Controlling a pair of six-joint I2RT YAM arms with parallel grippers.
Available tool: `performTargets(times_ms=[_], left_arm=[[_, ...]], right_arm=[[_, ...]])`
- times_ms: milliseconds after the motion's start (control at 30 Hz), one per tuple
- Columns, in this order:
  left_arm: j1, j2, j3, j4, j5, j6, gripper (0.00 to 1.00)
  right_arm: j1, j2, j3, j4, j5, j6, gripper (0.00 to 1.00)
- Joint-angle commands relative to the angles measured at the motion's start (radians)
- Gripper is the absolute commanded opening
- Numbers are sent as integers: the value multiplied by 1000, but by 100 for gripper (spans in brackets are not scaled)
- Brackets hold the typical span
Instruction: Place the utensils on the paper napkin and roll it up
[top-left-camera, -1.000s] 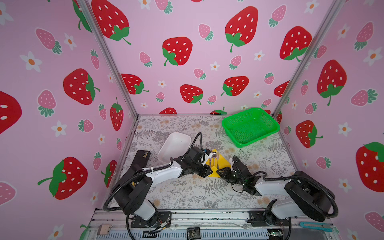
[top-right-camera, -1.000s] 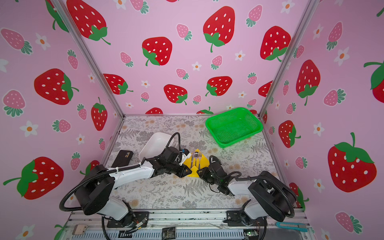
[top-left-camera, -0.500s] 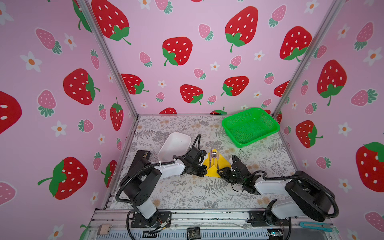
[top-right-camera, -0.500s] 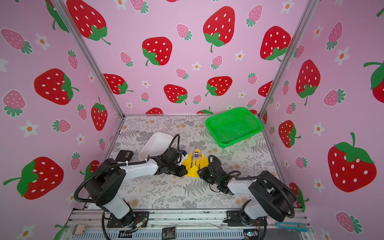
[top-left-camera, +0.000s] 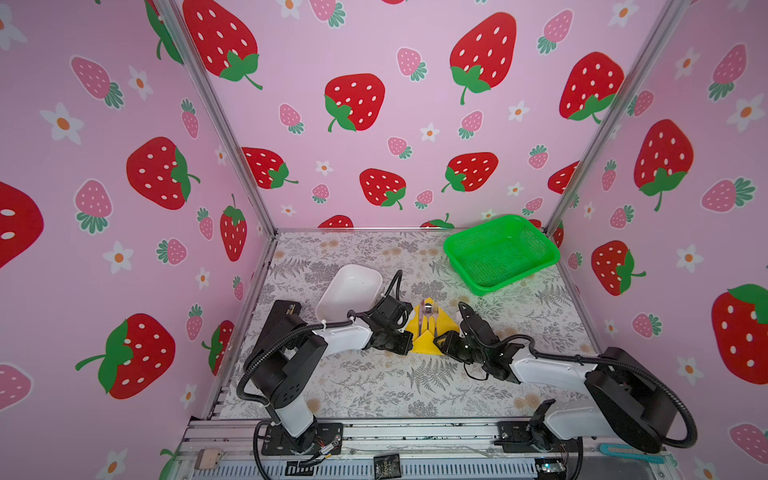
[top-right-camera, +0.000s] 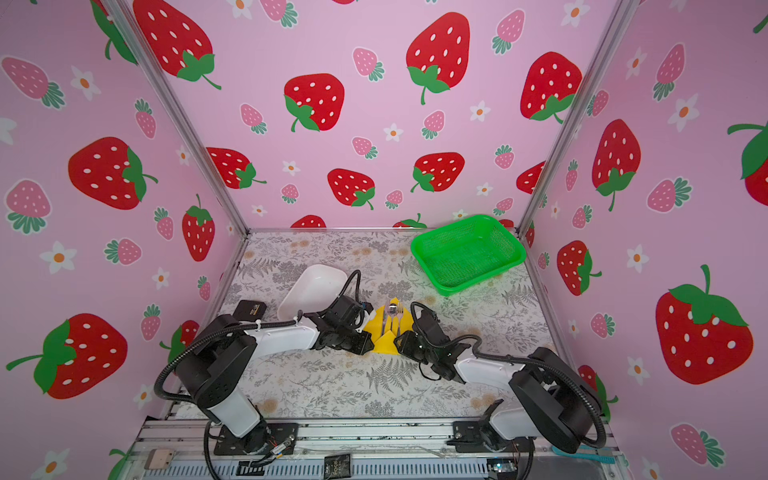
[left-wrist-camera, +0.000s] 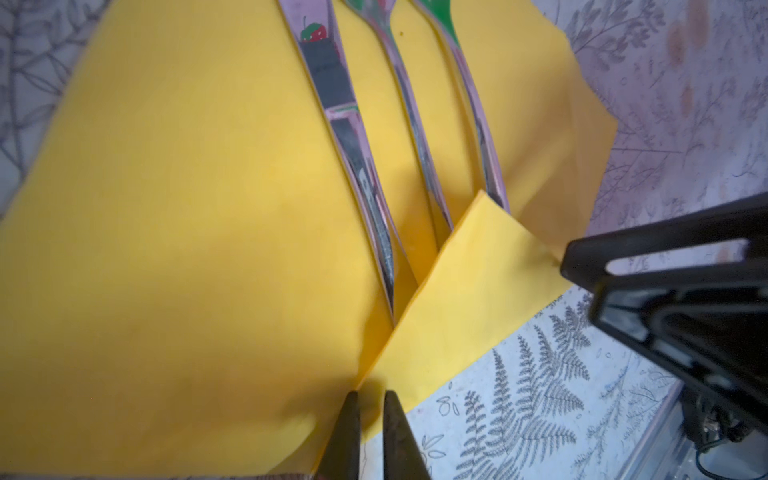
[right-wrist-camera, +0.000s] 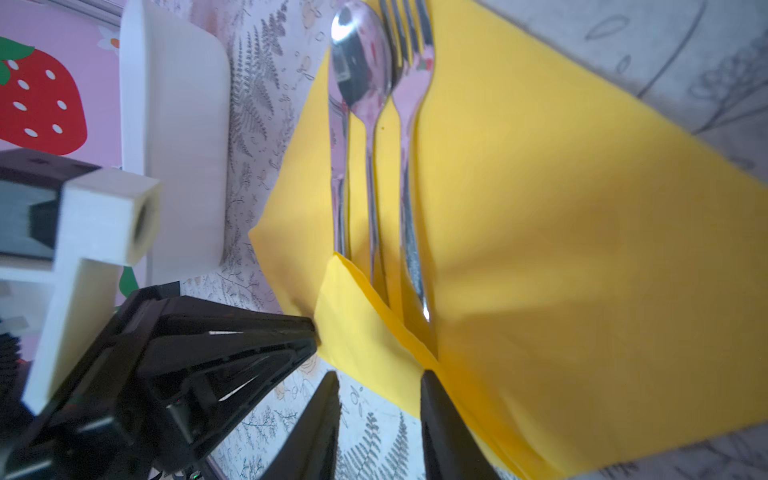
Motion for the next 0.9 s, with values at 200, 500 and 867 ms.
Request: performTargets(times_ms=[200, 500, 867], left_arm=[[2, 12, 33, -42, -26, -6, 14], [2, 14, 37, -52, -28, -7, 14], [2, 14, 45, -68, -31, 2, 13]], right_arm=[[-2, -10, 15, -125, -46, -101, 23], [-2, 59, 53, -246, 26, -121, 19], [0, -13, 73, -276, 21, -160, 19]])
